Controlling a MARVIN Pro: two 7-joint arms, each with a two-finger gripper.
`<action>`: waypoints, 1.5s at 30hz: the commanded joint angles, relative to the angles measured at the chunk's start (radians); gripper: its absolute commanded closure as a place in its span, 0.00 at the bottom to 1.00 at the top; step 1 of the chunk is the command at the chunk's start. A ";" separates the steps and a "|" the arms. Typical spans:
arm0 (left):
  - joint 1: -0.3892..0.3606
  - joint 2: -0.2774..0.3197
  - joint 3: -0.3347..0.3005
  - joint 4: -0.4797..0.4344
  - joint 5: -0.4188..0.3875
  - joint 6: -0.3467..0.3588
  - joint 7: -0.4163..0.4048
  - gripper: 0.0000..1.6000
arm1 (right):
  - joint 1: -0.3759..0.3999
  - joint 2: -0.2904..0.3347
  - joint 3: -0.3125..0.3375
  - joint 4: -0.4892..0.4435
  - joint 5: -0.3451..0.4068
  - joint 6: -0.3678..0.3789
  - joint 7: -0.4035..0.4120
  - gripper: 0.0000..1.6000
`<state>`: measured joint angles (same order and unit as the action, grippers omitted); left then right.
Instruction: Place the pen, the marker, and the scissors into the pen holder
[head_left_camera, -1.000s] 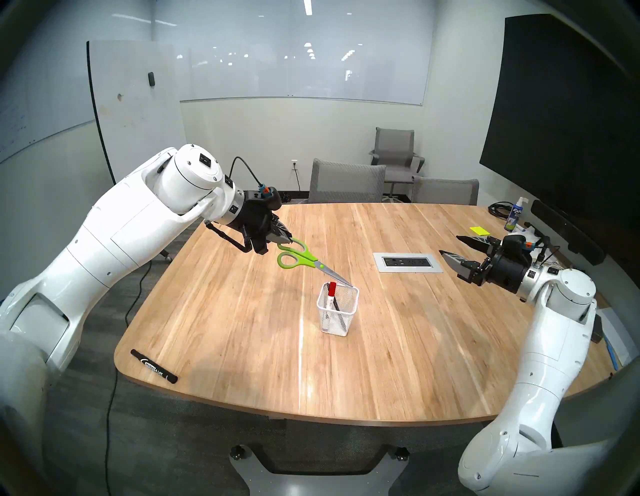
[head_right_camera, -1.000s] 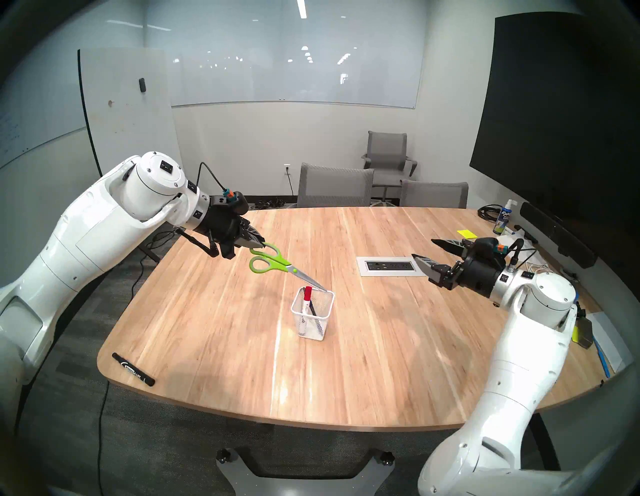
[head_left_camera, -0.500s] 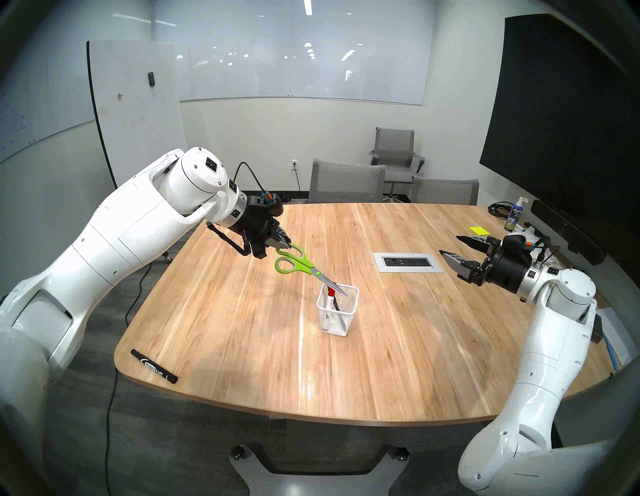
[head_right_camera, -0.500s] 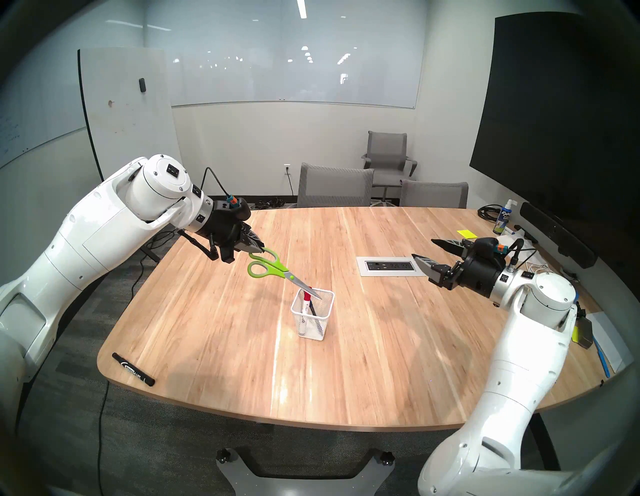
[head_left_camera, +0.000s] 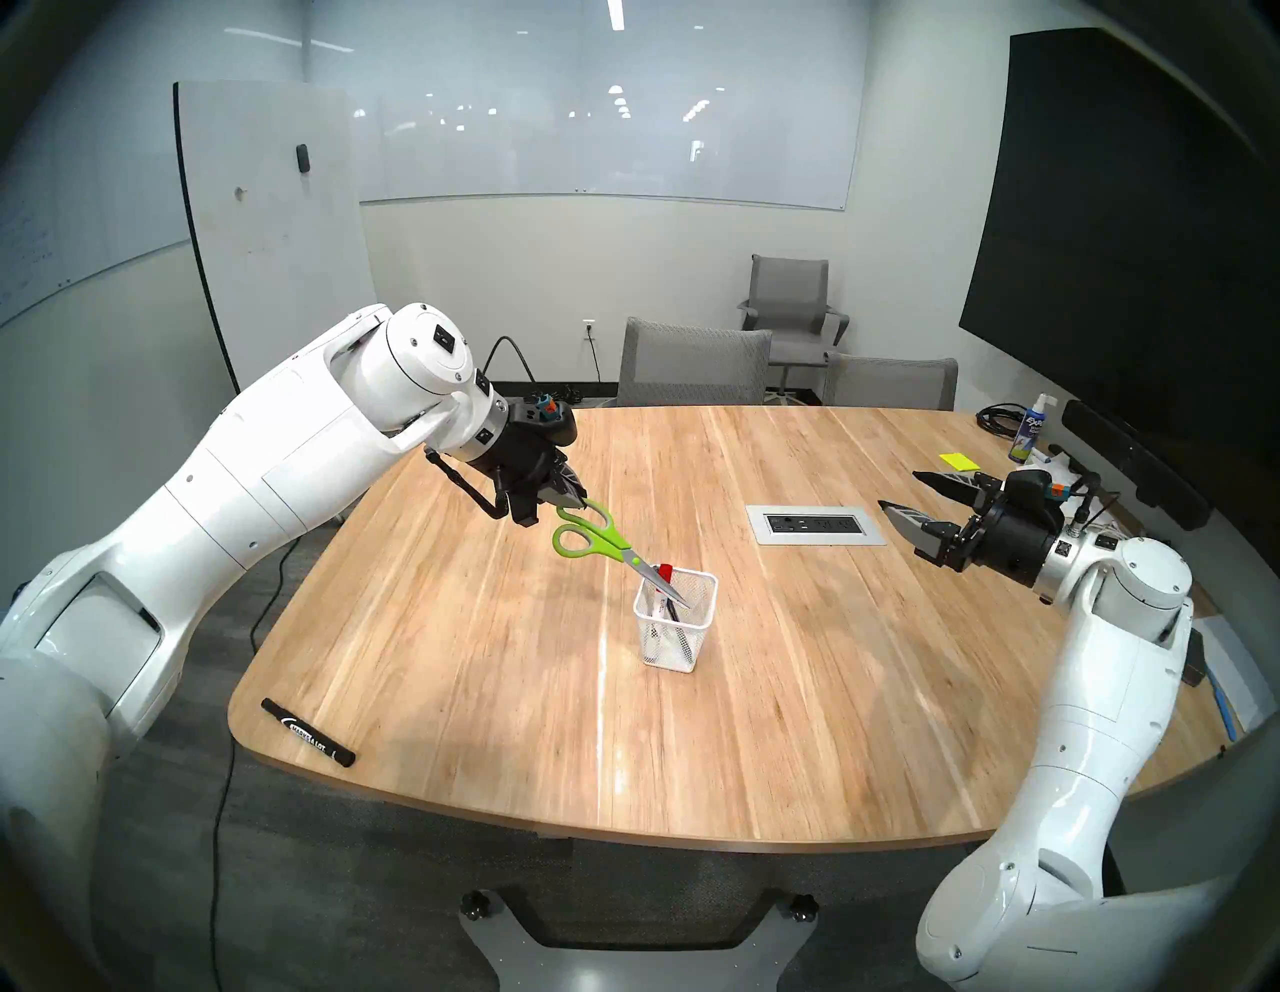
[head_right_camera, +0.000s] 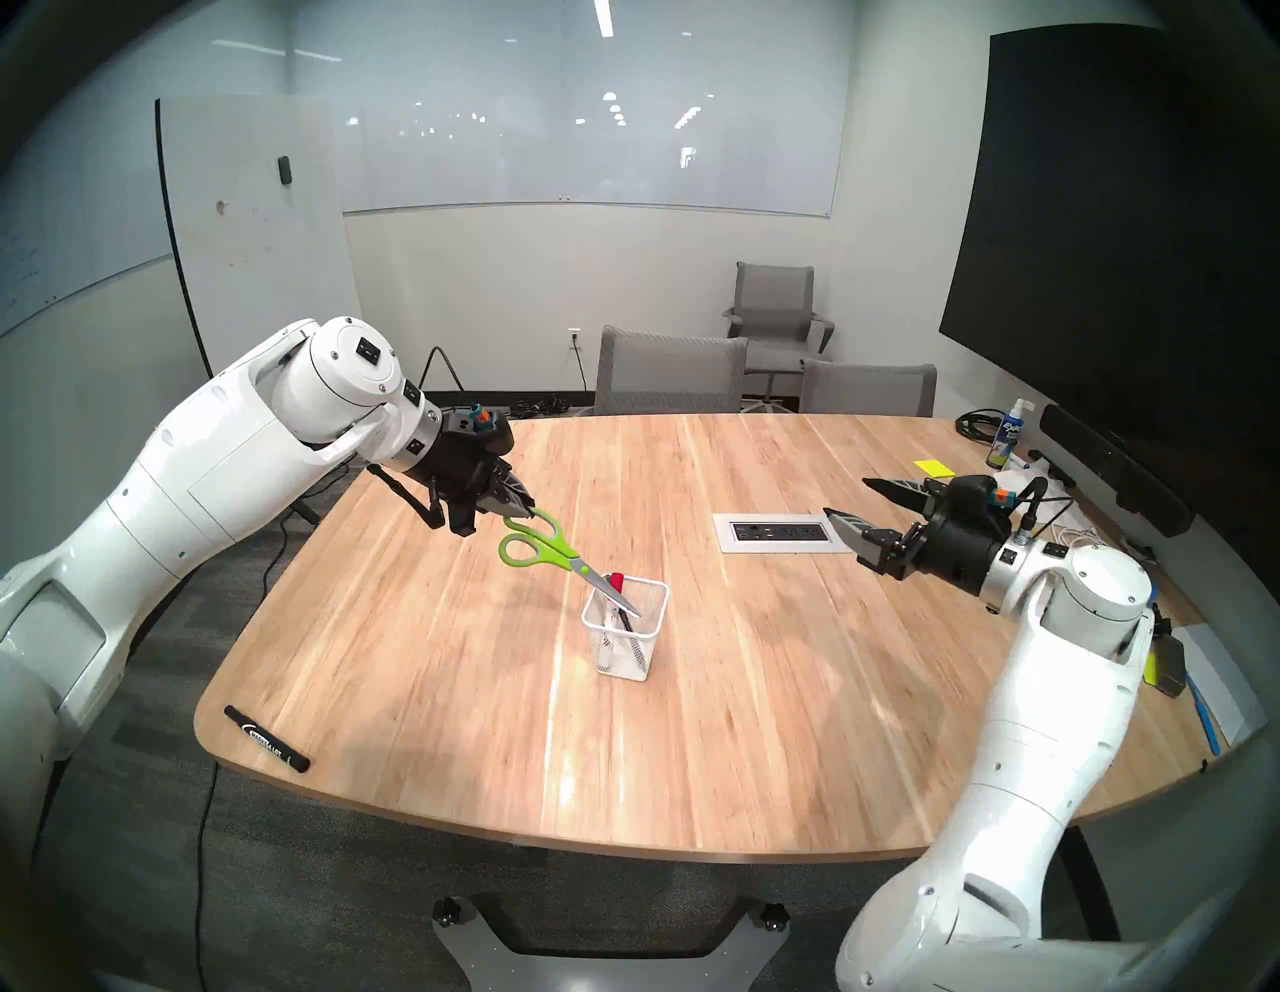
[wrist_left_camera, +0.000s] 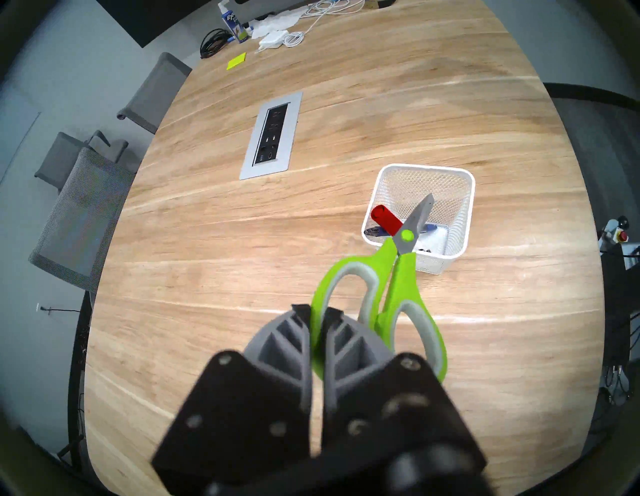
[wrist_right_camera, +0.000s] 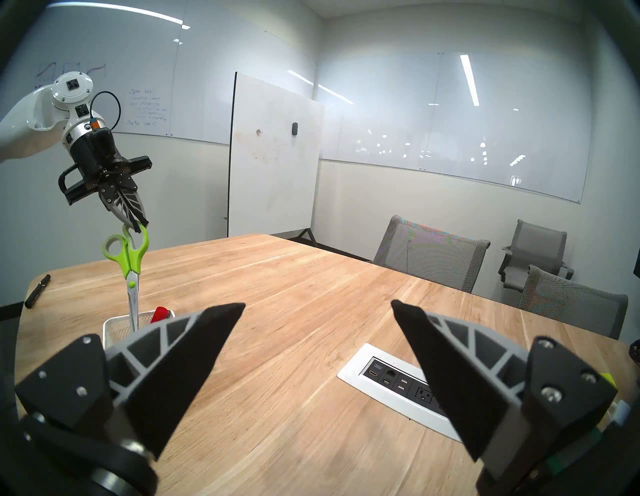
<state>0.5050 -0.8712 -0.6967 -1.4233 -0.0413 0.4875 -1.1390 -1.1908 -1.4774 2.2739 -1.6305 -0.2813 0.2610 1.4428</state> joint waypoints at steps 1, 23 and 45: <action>-0.040 -0.031 -0.005 0.010 0.010 -0.010 0.001 1.00 | 0.014 -0.002 -0.002 -0.014 0.009 0.001 0.002 0.00; -0.081 -0.120 0.010 0.098 0.073 -0.042 0.009 1.00 | 0.014 -0.001 -0.002 -0.014 0.009 0.001 0.002 0.00; -0.087 -0.093 0.022 -0.005 0.122 -0.037 -0.044 1.00 | 0.014 -0.001 -0.002 -0.014 0.009 0.001 0.002 0.00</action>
<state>0.4481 -0.9855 -0.6615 -1.3695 0.0762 0.4395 -1.1700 -1.1908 -1.4774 2.2739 -1.6303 -0.2813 0.2610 1.4428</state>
